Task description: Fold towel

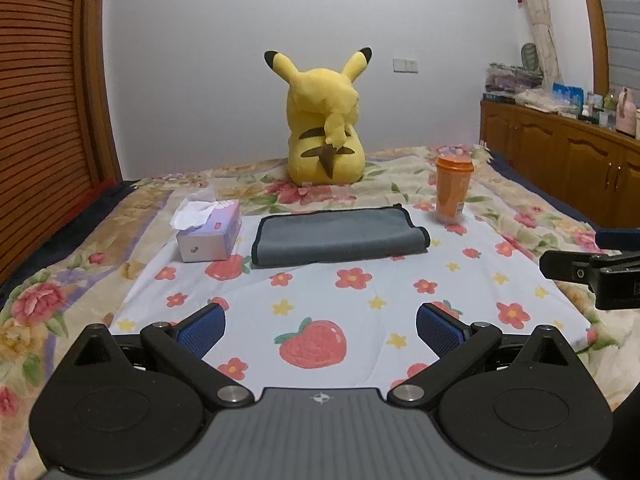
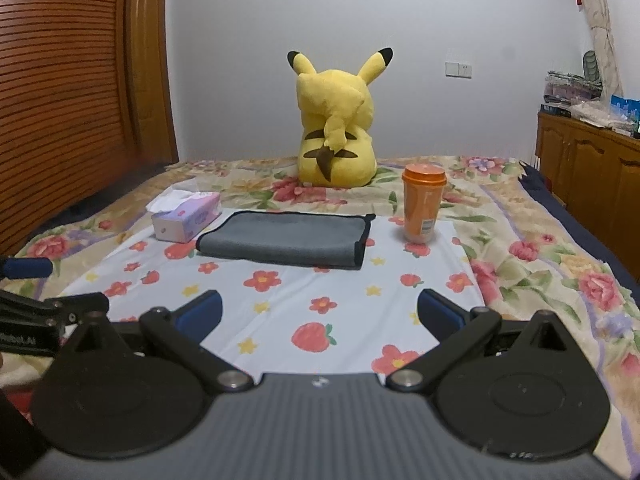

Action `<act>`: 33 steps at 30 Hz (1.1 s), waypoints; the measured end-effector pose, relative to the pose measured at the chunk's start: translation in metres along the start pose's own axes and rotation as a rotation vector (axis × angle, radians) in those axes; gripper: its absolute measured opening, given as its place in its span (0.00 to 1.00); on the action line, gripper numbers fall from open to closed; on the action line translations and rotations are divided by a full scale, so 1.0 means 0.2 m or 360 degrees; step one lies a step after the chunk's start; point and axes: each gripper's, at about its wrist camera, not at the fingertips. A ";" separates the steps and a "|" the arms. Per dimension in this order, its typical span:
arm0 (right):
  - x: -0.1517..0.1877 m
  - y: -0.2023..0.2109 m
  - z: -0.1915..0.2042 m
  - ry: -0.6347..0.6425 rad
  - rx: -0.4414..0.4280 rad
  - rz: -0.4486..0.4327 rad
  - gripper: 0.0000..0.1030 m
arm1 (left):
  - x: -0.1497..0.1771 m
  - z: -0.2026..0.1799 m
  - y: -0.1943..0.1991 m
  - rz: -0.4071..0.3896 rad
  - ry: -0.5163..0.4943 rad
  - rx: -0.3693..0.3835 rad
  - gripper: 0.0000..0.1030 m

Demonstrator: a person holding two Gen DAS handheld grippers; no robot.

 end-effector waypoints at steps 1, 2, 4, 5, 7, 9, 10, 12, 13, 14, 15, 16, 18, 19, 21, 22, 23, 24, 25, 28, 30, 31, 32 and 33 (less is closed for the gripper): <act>0.00 0.00 0.00 -0.0001 0.0001 -0.0005 1.00 | 0.00 0.00 0.00 -0.0006 0.0003 -0.0003 1.00; 0.00 0.01 0.00 -0.0003 0.0003 -0.0010 1.00 | 0.00 0.00 0.01 -0.0012 0.0005 -0.0007 1.00; 0.00 0.01 0.00 -0.0011 0.0007 -0.0020 1.00 | 0.00 0.00 0.01 -0.0026 0.0006 -0.0012 1.00; 0.00 0.01 -0.01 -0.0014 0.0009 -0.0025 1.00 | 0.00 0.00 0.02 -0.0034 0.0004 -0.0015 1.00; 0.00 0.01 -0.01 -0.0020 0.0011 -0.0031 1.00 | -0.01 0.00 0.03 -0.0051 0.0001 -0.0017 1.00; 0.00 0.02 -0.01 -0.0024 0.0015 -0.0040 1.00 | -0.01 0.00 0.04 -0.0068 -0.0002 -0.0020 1.00; 0.00 0.02 -0.01 -0.0026 0.0016 -0.0044 1.00 | -0.01 0.00 0.04 -0.0076 -0.0003 -0.0021 1.00; 0.00 0.02 -0.02 -0.0028 0.0018 -0.0051 1.00 | -0.01 0.00 0.05 -0.0093 -0.0003 -0.0020 1.00; 0.00 0.02 -0.02 -0.0030 0.0019 -0.0054 1.00 | -0.01 0.00 0.05 -0.0101 -0.0003 -0.0020 1.00; 0.00 0.02 -0.02 -0.0032 0.0020 -0.0056 1.00 | -0.01 0.00 0.05 -0.0107 -0.0003 -0.0021 1.00; 0.00 0.02 -0.02 -0.0034 0.0022 -0.0059 1.00 | -0.02 0.00 0.06 -0.0114 -0.0002 -0.0021 1.00; 0.00 0.02 -0.02 -0.0037 0.0023 -0.0061 1.00 | -0.02 0.00 0.06 -0.0122 0.0000 -0.0020 1.00; 0.00 0.03 -0.03 -0.0042 0.0026 -0.0065 1.00 | -0.02 0.00 0.06 -0.0133 0.0005 -0.0019 1.00; 0.00 0.03 -0.03 -0.0045 0.0027 -0.0067 1.00 | -0.02 0.01 0.06 -0.0136 0.0005 -0.0020 1.00; 0.00 0.03 -0.04 -0.0049 0.0030 -0.0070 1.00 | -0.02 0.01 0.07 -0.0146 0.0003 -0.0024 1.00; 0.00 0.03 -0.04 -0.0052 0.0031 -0.0073 1.00 | -0.02 0.01 0.07 -0.0152 0.0001 -0.0024 1.00; 0.00 0.03 -0.04 -0.0056 0.0033 -0.0077 1.00 | -0.02 0.00 0.07 -0.0157 -0.0001 -0.0025 1.00; 0.00 0.03 -0.04 -0.0059 0.0034 -0.0081 1.00 | -0.02 0.00 0.07 -0.0163 -0.0004 -0.0025 1.00; 0.00 0.03 -0.04 -0.0063 0.0036 -0.0086 1.00 | -0.02 0.00 0.08 -0.0169 -0.0007 -0.0026 1.00; 0.00 0.04 -0.05 -0.0076 0.0044 -0.0105 1.00 | -0.03 0.00 0.09 -0.0189 -0.0020 -0.0030 1.00; 0.00 0.05 -0.05 -0.0085 0.0051 -0.0126 1.00 | -0.03 0.00 0.09 -0.0202 -0.0025 -0.0032 1.00; -0.01 0.05 -0.06 -0.0089 0.0053 -0.0137 1.00 | -0.03 0.00 0.09 -0.0208 -0.0026 -0.0032 1.00; -0.01 0.06 -0.06 -0.0094 0.0055 -0.0149 1.00 | -0.03 0.00 0.09 -0.0212 -0.0027 -0.0032 1.00; -0.01 0.06 -0.06 -0.0099 0.0058 -0.0159 1.00 | -0.03 0.00 0.09 -0.0218 -0.0028 -0.0034 1.00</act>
Point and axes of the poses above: each gripper's, at about its wrist camera, not at the fingertips, and y roughly against the way its jaws point, z to its left, x to its underside, and after that the axes turned 15 degrees about x, right-handed
